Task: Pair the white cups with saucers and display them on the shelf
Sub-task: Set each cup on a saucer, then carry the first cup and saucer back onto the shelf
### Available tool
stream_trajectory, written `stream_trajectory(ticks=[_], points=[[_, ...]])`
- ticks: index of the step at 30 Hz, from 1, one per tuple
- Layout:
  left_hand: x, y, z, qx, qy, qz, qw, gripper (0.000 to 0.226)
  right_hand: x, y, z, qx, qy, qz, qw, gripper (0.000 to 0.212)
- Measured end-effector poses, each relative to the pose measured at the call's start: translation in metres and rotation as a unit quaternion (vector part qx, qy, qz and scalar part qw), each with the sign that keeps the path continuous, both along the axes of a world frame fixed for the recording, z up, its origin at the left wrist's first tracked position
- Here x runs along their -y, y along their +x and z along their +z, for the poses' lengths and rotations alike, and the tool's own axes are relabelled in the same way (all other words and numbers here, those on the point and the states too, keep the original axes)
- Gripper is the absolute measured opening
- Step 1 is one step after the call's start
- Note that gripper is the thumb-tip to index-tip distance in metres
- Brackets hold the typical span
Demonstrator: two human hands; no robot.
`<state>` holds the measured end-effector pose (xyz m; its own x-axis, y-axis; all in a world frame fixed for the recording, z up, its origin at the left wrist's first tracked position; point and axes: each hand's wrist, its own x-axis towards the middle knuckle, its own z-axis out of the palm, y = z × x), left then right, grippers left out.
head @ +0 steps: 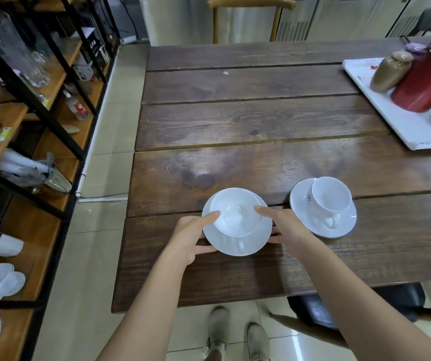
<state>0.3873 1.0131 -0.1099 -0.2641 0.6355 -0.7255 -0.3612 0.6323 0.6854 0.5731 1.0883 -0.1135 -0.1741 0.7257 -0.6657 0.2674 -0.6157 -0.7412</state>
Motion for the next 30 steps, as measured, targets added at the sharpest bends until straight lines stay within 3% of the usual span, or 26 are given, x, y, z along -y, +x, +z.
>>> stream_trajectory(ticks=[4,8,15,18,21,25,30], points=[[0.007,-0.009,0.007,0.029,0.003,-0.007,1.000,0.055,0.005,-0.008,0.003,-0.033,0.012,-0.014,0.999,0.045],[0.022,-0.022,0.024,0.045,0.043,-0.005,0.998,0.065,0.010,-0.023,0.023,-0.047,0.071,0.015,0.996,0.047],[0.094,-0.040,0.058,-0.008,0.144,0.114,0.983,0.031,0.039,-0.070,0.074,-0.080,0.160,0.139,0.974,0.032],[0.144,-0.048,0.075,-0.018,0.158,0.181,0.970,0.053,0.067,-0.097,0.092,-0.110,0.163,0.220,0.955,0.035],[0.203,-0.054,0.091,-0.043,0.150,0.275,0.949,0.070,0.105,-0.130,0.106,-0.139,0.162,0.284,0.935,0.025],[0.293,-0.065,0.112,-0.086,0.145,0.387,0.907,0.058,0.176,-0.176,0.118,-0.175,0.128,0.364,0.906,0.029],[0.406,-0.073,0.127,-0.139,0.128,0.496,0.848,0.026,0.282,-0.225,0.128,-0.202,0.114,0.446,0.864,0.035]])
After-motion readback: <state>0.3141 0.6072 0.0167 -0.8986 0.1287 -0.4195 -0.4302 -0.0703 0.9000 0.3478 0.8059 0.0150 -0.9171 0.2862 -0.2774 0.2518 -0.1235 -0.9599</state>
